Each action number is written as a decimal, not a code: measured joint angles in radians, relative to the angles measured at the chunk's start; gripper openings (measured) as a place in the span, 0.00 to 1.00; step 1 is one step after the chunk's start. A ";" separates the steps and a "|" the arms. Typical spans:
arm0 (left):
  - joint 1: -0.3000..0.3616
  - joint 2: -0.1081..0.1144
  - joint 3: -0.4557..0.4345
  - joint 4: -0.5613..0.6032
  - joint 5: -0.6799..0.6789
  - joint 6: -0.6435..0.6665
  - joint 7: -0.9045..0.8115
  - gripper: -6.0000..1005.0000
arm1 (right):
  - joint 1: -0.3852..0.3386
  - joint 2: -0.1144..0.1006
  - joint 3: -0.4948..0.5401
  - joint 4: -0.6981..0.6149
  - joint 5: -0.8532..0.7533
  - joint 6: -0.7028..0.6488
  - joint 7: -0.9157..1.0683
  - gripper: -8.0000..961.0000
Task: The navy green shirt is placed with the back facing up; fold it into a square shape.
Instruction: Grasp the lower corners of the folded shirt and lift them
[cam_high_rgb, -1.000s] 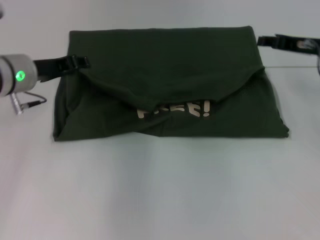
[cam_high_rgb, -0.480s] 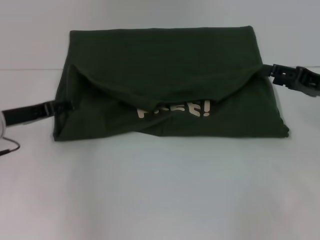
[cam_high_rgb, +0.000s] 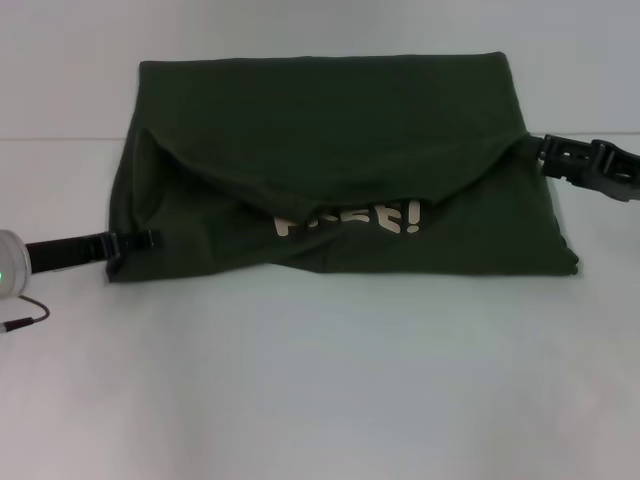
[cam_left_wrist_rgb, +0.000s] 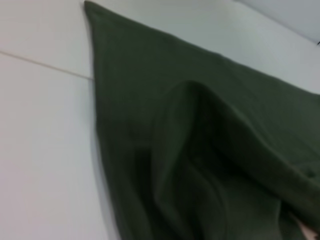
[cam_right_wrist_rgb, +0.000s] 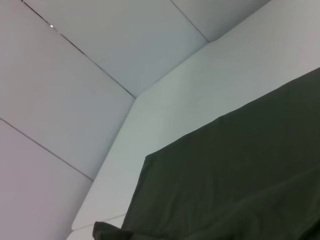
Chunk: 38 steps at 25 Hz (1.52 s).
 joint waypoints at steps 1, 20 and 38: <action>-0.002 0.000 0.001 -0.003 0.002 -0.005 0.001 0.71 | 0.000 0.000 0.000 0.000 0.001 -0.001 0.000 0.76; 0.020 -0.026 0.015 0.026 0.008 -0.007 -0.006 0.66 | -0.009 0.003 0.025 0.004 0.004 -0.014 0.000 0.76; 0.009 -0.005 0.005 0.034 0.017 0.060 -0.013 0.08 | -0.005 -0.012 0.018 0.012 -0.009 -0.043 0.009 0.76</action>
